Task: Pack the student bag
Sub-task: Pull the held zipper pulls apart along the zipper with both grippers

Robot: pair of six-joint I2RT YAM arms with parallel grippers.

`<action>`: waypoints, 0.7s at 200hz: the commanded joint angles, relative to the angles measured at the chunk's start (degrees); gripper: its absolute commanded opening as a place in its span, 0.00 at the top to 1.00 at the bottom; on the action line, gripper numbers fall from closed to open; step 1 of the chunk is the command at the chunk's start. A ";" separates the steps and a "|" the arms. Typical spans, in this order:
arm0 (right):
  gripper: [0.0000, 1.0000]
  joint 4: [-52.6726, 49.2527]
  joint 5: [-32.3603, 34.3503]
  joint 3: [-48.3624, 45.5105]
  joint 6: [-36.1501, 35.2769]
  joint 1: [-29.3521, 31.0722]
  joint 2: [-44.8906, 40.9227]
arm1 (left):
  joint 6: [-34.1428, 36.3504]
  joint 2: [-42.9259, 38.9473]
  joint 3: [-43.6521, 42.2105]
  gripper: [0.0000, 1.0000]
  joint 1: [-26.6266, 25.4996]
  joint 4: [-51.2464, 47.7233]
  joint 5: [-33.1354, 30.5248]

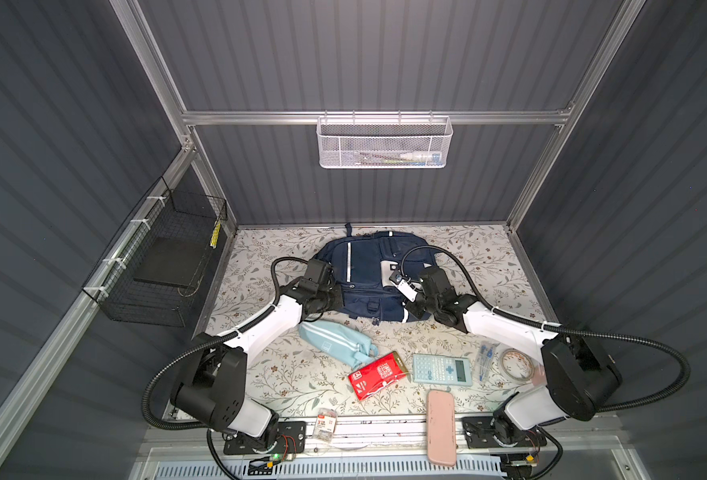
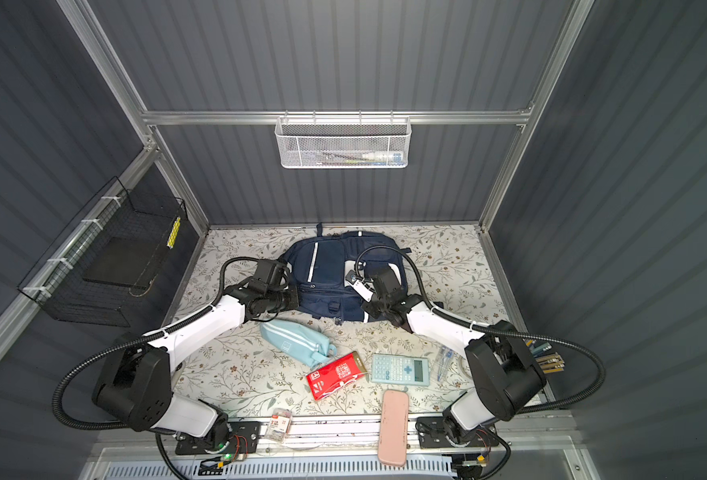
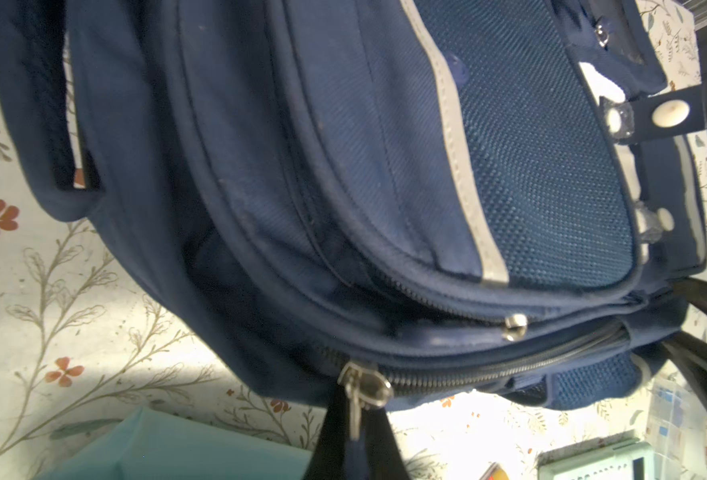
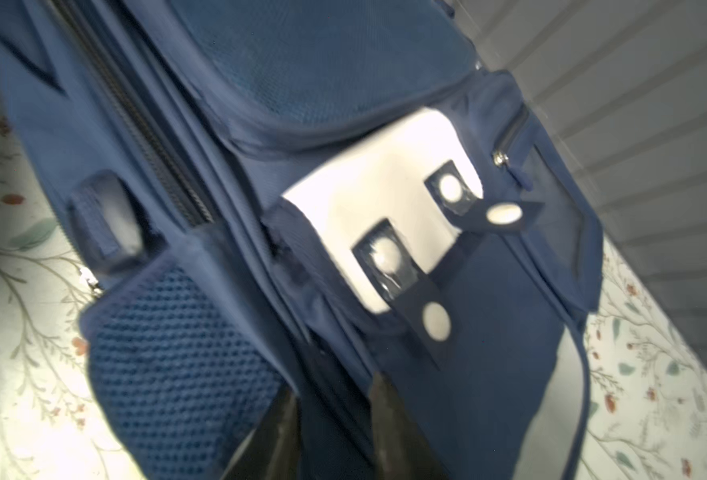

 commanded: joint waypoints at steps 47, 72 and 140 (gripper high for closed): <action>0.45 8.01 -1.08 6.21 4.85 13.15 4.84 | -3.07 -3.65 3.00 1.00 -3.37 -0.58 2.25; 0.49 6.61 2.44 13.57 3.48 14.45 13.27 | -3.12 -4.67 2.96 1.00 -3.56 -1.24 2.46; 1.00 7.09 4.52 4.78 -2.61 14.28 8.04 | -2.15 -1.18 4.24 1.00 -1.07 -3.24 -2.52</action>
